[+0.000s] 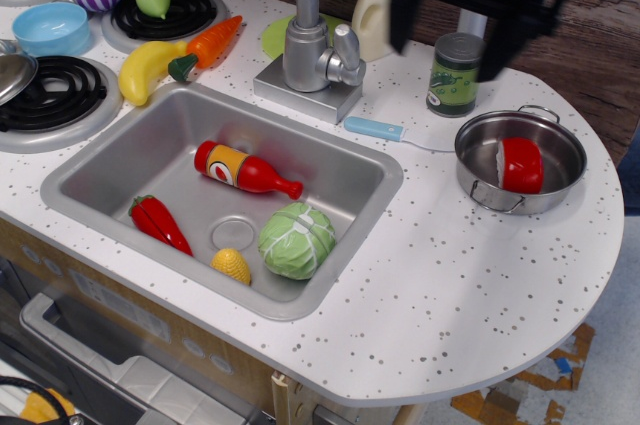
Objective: Take sushi out of pan
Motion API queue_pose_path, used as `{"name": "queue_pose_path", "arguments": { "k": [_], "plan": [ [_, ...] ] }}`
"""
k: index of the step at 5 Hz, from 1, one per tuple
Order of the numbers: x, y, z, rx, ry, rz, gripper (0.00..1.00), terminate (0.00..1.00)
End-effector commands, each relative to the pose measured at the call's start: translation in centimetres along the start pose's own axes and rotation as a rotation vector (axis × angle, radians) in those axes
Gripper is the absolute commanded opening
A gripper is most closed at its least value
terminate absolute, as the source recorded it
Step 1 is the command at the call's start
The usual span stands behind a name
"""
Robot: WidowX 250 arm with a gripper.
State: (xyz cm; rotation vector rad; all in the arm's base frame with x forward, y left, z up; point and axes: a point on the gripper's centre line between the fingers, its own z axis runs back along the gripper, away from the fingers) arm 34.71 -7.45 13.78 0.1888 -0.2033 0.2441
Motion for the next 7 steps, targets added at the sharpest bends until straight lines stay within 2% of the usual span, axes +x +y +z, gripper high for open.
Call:
{"name": "queue_pose_path", "arguments": {
  "k": [1,2,3,4,5,6,7],
  "plan": [
    [3.1,-2.5,-1.6,-0.025,-0.131,0.070,1.00,0.00],
    [4.3,-3.6,-4.0,-0.025,-0.209,0.104,1.00,0.00],
    [4.8,-4.6,-5.6,-0.035,-0.248,0.131,1.00,0.00],
    [4.6,-5.6,-6.8,-0.074,-0.274,0.162,1.00,0.00],
    [4.0,-7.2,-6.9,-0.113,-0.278,0.186,1.00,0.00],
    [3.6,-7.5,-7.6,-0.116,-0.307,0.197,1.00,0.00],
    [3.2,-7.7,-7.9,-0.099,-0.292,0.194,1.00,0.00]
  ]
}}
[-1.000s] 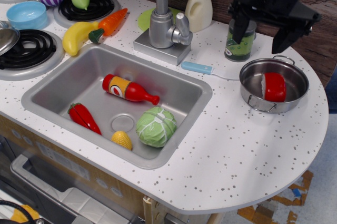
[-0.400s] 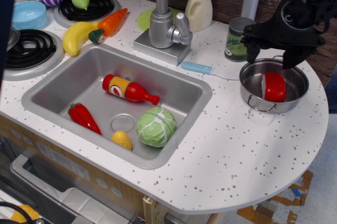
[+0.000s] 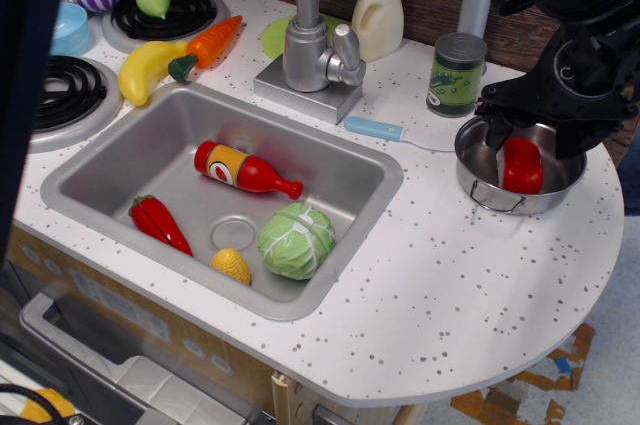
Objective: Take sushi out of pan
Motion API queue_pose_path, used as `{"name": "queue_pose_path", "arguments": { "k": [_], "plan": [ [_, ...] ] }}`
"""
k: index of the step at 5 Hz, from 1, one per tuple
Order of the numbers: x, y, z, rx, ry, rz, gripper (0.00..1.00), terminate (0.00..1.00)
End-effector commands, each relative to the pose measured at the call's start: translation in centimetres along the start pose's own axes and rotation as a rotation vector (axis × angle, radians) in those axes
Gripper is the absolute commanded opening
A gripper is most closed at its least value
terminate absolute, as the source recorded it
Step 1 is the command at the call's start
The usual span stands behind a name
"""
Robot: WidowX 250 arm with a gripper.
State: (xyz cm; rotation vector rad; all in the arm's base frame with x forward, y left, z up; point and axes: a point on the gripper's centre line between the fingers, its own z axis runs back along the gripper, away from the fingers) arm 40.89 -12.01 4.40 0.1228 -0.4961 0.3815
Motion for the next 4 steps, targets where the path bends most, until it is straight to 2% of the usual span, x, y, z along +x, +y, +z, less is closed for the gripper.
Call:
{"name": "queue_pose_path", "arguments": {
  "k": [1,3,4],
  "plan": [
    [0.0,0.4,0.5,-0.003,-0.038,0.044,1.00,0.00],
    [-0.7,1.1,-0.5,-0.043,-0.038,0.115,1.00,0.00],
    [-0.8,1.1,-0.7,-0.032,-0.025,0.151,0.00,0.00]
  ]
}}
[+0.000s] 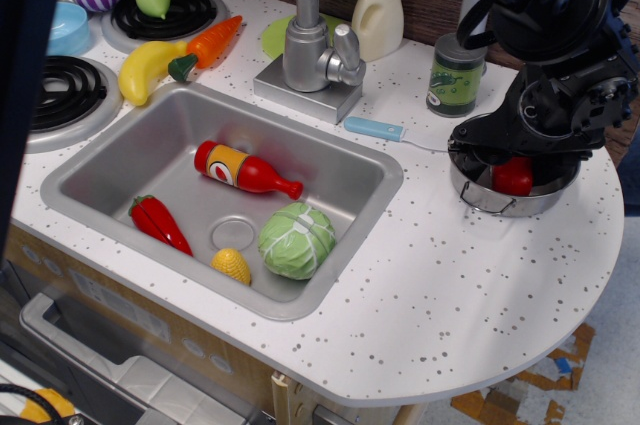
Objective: Take sushi out of pan
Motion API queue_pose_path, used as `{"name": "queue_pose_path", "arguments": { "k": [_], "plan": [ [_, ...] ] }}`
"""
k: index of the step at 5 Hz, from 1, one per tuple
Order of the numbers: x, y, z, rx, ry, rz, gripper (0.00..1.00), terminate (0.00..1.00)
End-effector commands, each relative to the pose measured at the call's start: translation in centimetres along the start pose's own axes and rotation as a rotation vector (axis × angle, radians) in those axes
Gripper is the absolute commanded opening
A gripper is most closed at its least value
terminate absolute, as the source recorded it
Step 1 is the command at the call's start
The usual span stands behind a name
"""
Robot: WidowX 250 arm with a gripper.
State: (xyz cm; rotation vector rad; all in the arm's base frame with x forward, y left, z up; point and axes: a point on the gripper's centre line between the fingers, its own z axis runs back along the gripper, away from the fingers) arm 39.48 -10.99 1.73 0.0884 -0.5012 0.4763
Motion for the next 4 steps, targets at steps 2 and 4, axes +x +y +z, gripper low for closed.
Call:
{"name": "queue_pose_path", "arguments": {
  "k": [2,4],
  "plan": [
    [2.0,-0.5,2.5,-0.040,-0.008,-0.017,0.00,0.00],
    [5.1,0.4,8.7,0.021,0.094,-0.064,0.00,0.00]
  ]
}}
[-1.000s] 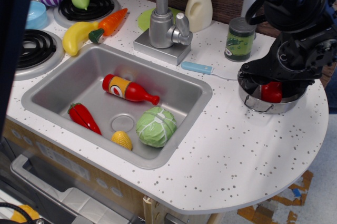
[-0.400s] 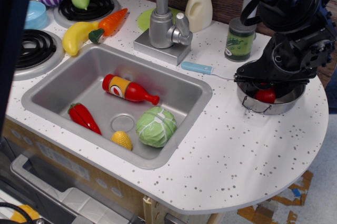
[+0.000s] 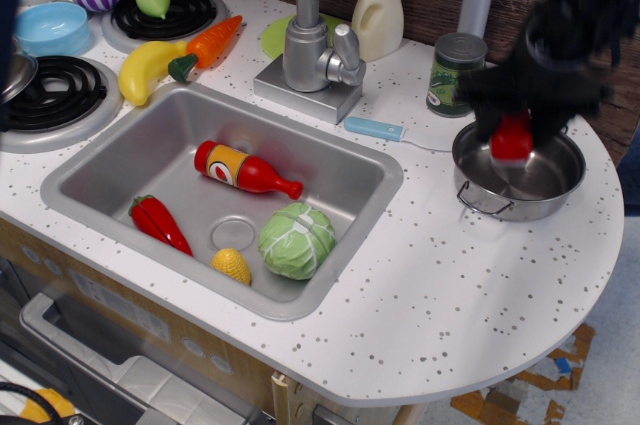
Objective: Take sushi out of pan
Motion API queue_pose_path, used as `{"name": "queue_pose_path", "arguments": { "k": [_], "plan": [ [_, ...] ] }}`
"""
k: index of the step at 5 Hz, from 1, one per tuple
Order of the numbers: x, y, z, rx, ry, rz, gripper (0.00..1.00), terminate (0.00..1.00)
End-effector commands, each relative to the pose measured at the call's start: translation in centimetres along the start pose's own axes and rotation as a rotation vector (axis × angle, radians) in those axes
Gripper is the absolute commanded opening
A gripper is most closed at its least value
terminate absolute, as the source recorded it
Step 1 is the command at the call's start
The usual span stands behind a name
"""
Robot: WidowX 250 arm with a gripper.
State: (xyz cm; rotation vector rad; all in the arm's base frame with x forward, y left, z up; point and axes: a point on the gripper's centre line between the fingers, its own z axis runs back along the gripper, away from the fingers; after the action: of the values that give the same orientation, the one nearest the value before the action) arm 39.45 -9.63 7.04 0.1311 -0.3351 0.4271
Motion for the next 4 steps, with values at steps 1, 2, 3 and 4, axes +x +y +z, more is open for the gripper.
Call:
{"name": "queue_pose_path", "arguments": {
  "k": [1,2,3,4],
  "plan": [
    [-1.6,0.8,6.3,0.016,-0.030,0.069,0.00,0.00],
    [-5.9,1.2,6.1,0.034,-0.030,0.136,0.00,0.00],
    [-8.6,0.8,4.0,-0.019,-0.069,0.182,0.00,0.00],
    [-10.1,-1.5,0.7,-0.106,-0.147,0.219,0.00,0.00]
  ]
}}
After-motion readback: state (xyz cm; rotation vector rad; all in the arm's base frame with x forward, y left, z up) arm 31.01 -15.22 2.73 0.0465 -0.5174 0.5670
